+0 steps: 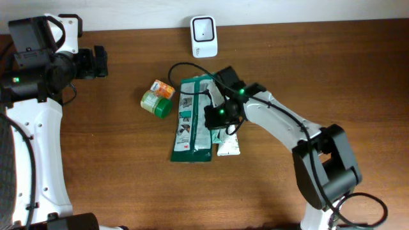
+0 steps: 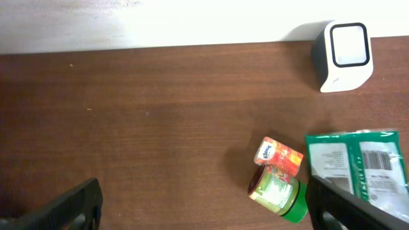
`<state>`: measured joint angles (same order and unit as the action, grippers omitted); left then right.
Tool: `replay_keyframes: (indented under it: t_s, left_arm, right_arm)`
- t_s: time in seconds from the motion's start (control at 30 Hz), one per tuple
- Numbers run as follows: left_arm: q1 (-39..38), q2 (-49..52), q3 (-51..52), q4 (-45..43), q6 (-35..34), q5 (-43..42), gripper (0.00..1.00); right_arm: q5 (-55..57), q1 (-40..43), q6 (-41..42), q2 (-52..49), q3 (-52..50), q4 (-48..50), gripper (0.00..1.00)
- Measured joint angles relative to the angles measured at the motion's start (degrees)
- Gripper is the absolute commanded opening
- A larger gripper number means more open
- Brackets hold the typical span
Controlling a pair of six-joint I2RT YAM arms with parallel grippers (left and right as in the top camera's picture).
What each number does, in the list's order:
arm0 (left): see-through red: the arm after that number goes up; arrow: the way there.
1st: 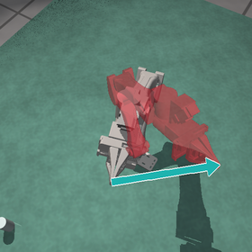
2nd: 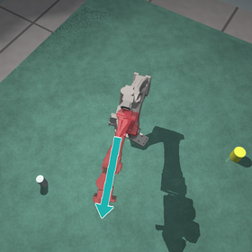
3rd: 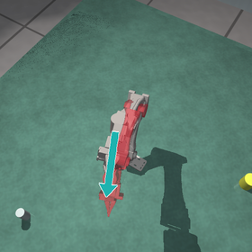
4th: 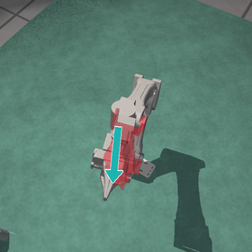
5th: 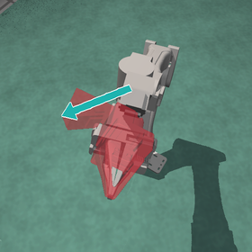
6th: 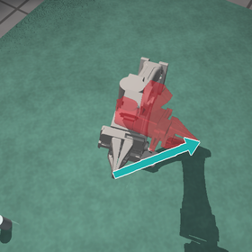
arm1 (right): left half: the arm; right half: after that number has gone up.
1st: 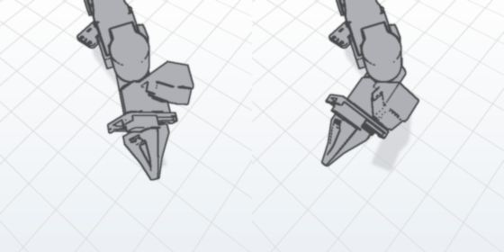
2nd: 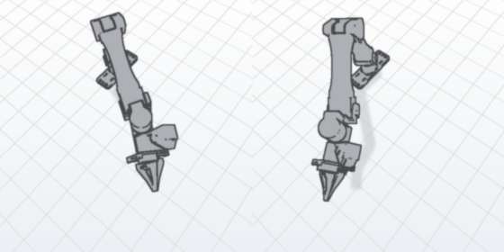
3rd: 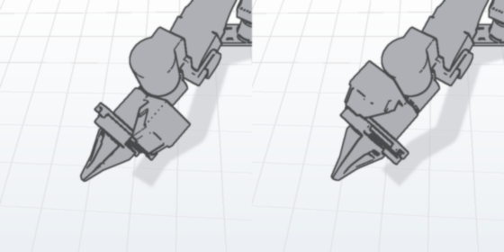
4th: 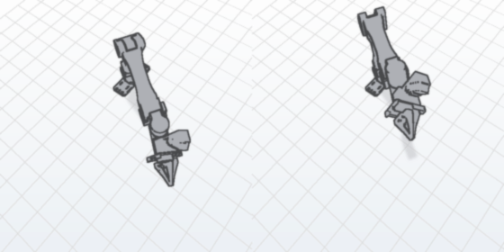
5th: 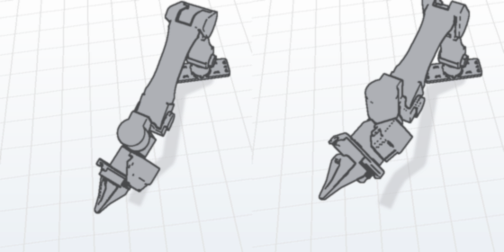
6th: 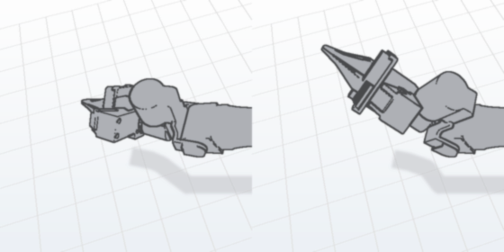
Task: Scan the item barcode
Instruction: 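Grasp the long green-and-white package with the right gripper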
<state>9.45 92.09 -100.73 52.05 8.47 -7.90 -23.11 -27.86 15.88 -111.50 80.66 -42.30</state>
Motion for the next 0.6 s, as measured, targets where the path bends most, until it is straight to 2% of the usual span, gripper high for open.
replay_keyframes:
  t_s: [0.1,0.2,0.4,0.6]
  left_arm:
    - [0.0,0.0,0.0,-0.04,0.0,0.0,0.99]
    - [0.0,0.0,0.0,-0.02,0.0,0.0,0.99]
    - [0.0,0.0,0.0,0.0,0.0,0.0,0.99]
    - [0.0,0.0,0.0,0.0,0.0,0.0,0.99]
  right_arm:
    - [2.8,0.0,-3.08,0.24,4.85,-8.96,0.04]
    - [5.14,0.0,-5.46,0.33,9.35,-13.92,0.04]
    - [12.63,-4.28,-6.91,0.35,10.25,-14.56,0.04]
    - [15.32,-8.13,-7.06,0.35,10.25,-13.25,0.04]
